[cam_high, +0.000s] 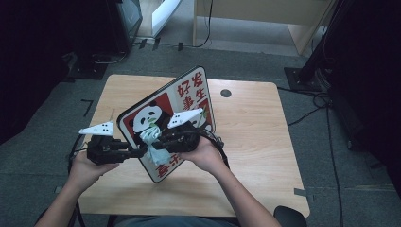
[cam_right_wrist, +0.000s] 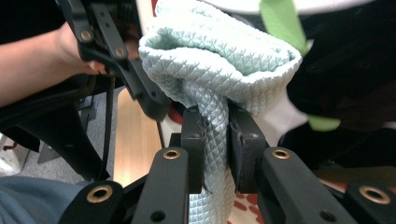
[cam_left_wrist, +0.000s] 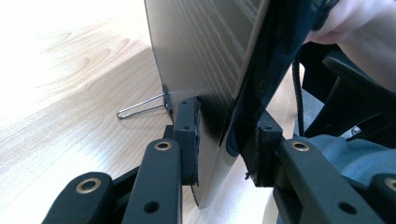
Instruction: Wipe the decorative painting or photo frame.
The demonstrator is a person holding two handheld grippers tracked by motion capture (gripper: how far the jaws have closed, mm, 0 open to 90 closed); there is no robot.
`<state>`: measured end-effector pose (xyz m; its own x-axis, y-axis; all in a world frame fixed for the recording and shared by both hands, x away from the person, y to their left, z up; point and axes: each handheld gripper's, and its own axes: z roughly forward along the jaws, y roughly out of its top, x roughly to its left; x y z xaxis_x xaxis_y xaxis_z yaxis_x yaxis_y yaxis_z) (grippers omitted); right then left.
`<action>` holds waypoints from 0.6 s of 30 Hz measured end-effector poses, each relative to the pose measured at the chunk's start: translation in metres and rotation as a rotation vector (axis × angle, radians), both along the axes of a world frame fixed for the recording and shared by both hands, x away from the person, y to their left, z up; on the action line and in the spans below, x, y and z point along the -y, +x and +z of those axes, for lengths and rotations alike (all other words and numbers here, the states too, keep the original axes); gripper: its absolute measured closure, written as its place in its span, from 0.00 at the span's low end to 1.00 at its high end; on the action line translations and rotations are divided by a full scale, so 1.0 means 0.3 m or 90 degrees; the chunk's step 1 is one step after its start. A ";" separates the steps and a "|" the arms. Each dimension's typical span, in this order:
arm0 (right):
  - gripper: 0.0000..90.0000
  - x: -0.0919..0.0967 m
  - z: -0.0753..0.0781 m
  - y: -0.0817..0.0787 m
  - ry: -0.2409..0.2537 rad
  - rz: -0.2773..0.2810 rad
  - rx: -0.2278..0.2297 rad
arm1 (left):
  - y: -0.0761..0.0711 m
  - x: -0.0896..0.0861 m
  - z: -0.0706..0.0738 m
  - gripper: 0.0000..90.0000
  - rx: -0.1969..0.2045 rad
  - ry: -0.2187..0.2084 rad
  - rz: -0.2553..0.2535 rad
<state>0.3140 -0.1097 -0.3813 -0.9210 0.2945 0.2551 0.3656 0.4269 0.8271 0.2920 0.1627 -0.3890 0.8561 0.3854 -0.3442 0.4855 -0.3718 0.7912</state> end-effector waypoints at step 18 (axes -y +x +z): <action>0.87 0.024 -0.149 -0.041 -0.017 -0.003 -0.022 | 0.000 0.000 -0.001 0.78 -0.001 -0.001 0.000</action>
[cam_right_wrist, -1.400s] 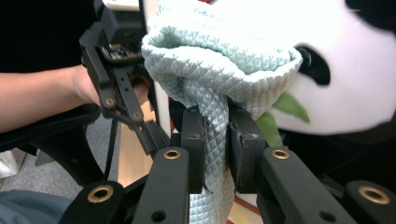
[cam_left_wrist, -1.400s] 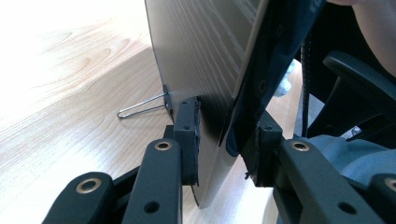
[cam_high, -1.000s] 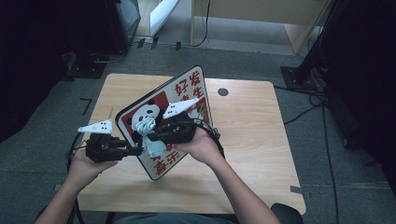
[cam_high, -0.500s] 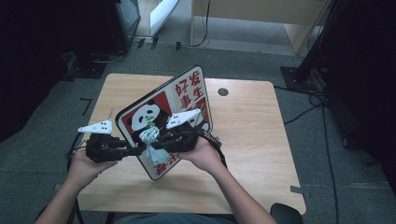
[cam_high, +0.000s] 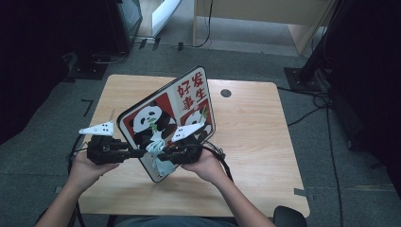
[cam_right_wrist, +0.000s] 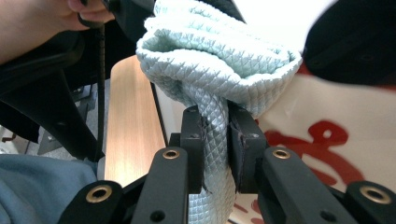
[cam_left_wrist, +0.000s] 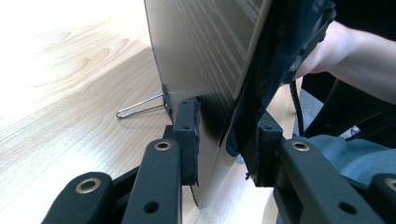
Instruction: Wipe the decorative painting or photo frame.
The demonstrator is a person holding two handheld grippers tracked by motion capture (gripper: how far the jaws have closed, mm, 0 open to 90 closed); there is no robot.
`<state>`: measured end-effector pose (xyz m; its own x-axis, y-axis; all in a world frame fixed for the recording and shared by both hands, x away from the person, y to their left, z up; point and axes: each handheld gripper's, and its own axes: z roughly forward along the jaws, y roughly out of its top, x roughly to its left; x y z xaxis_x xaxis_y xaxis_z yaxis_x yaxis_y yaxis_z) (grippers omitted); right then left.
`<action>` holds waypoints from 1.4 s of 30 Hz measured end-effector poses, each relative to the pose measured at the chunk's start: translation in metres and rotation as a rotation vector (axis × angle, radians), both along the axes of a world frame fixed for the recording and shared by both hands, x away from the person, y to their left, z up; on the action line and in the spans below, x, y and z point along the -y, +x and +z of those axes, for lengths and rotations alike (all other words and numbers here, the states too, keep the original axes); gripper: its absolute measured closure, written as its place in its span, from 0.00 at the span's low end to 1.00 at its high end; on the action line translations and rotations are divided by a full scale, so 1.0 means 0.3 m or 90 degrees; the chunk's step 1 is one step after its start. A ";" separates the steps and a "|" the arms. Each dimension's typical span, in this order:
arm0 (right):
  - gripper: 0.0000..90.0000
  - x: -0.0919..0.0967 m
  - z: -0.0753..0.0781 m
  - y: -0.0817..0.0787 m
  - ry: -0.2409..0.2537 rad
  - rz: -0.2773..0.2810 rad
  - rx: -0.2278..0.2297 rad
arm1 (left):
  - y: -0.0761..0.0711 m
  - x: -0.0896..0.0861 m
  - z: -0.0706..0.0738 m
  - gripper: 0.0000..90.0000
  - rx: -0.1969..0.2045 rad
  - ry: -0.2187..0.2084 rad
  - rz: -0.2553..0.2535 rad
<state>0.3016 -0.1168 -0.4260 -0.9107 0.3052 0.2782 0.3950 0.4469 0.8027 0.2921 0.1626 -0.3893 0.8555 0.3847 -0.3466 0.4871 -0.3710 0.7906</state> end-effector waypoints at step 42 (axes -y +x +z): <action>0.87 0.052 -0.088 -0.024 0.005 -0.023 -0.045 | -0.004 -0.015 -0.002 0.76 0.000 -0.008 0.000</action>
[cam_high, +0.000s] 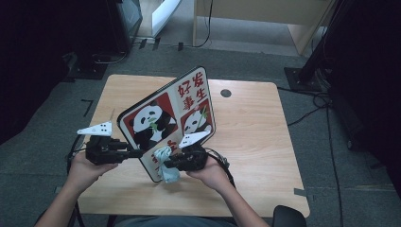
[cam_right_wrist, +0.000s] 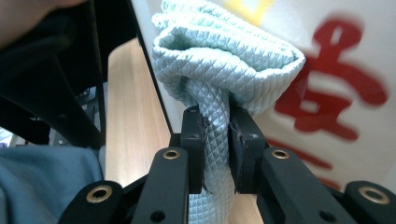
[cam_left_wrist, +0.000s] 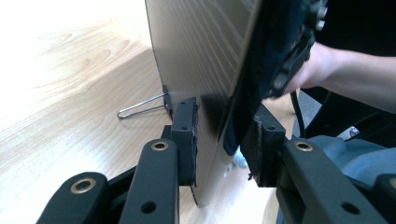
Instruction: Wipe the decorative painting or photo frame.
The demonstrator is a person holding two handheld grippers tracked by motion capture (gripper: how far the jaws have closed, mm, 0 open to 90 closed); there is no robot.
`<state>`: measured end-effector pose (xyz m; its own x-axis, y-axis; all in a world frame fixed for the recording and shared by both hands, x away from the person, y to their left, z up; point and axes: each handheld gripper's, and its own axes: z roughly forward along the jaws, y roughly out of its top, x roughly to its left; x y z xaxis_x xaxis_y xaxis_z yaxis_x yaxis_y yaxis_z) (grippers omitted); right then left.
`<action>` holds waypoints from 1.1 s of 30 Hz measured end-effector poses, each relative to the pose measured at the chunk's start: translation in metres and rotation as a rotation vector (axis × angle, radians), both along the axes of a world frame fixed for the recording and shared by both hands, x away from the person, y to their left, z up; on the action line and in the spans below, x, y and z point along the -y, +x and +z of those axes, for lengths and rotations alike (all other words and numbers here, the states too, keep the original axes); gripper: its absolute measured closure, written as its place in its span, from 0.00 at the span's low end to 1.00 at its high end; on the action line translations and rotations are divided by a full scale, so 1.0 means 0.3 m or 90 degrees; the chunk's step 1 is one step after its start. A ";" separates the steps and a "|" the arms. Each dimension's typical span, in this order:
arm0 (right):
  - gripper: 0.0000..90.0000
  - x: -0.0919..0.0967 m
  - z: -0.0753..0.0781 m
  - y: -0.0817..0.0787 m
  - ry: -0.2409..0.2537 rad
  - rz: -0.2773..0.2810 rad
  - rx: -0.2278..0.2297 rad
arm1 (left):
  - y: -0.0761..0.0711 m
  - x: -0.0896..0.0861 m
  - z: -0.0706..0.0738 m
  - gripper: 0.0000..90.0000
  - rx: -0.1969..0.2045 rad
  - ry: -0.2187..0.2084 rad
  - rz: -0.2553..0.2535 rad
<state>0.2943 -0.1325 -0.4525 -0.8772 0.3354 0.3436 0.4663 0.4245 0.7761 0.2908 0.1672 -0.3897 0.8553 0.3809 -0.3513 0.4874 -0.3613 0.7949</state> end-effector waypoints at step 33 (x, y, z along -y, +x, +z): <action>0.87 -0.193 0.548 0.059 0.048 0.056 0.093 | 0.020 -0.093 0.010 0.93 0.002 -0.020 0.049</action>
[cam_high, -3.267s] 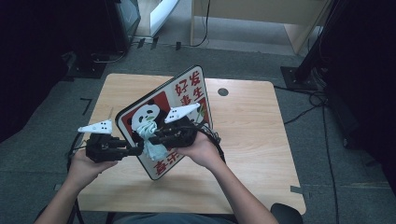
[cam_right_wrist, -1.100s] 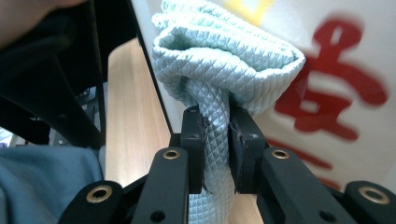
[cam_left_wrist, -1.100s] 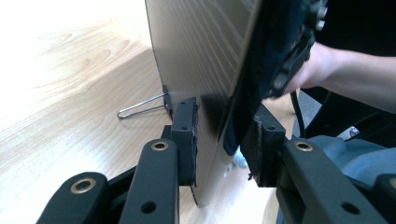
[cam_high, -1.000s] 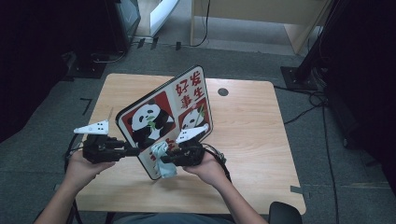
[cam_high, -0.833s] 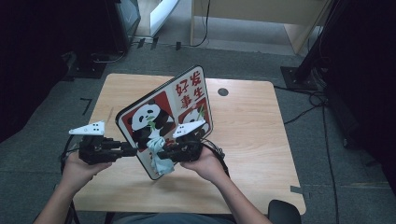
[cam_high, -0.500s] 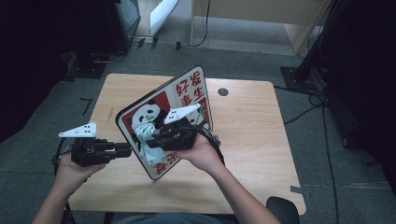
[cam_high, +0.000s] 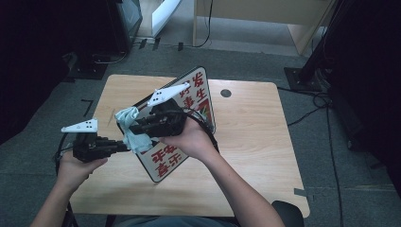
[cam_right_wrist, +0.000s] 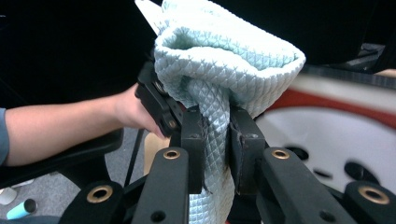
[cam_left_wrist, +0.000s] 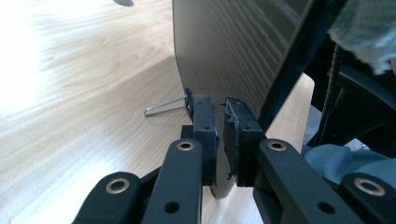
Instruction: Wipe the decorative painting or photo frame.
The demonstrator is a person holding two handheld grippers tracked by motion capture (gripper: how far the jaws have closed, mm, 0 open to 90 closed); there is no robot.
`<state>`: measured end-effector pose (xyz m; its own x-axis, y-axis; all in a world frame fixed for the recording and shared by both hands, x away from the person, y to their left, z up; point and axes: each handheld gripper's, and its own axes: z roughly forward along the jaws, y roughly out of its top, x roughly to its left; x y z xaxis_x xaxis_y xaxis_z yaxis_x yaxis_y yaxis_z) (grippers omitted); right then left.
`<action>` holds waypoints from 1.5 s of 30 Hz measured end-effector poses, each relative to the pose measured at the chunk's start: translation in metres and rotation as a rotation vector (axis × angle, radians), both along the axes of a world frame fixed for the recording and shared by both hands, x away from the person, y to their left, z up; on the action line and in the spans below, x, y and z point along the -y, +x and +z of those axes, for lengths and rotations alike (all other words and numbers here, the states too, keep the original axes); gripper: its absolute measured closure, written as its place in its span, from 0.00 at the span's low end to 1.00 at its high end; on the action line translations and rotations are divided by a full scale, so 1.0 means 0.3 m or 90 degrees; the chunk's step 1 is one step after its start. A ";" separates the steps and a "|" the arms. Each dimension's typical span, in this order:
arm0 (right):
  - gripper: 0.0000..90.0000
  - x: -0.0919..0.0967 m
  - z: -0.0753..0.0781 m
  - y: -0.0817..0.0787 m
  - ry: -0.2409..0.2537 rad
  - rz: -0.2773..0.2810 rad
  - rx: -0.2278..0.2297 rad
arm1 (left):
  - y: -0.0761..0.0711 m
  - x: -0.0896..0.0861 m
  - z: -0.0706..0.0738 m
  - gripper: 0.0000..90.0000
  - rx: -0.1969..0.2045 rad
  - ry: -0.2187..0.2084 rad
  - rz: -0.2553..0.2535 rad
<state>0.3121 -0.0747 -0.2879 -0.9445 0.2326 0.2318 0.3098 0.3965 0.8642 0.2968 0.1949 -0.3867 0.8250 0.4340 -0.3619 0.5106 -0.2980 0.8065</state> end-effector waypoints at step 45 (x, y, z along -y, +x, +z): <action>0.87 0.003 -0.108 -0.013 -0.026 -0.005 -0.022 | 0.034 0.046 0.011 0.92 0.008 -0.017 -0.043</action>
<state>0.3083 -0.0757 -0.3202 -0.9341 0.2500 0.2550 0.3428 0.4283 0.8361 0.3069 0.1811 -0.3833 0.8571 0.3670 -0.3616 0.4791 -0.3096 0.8213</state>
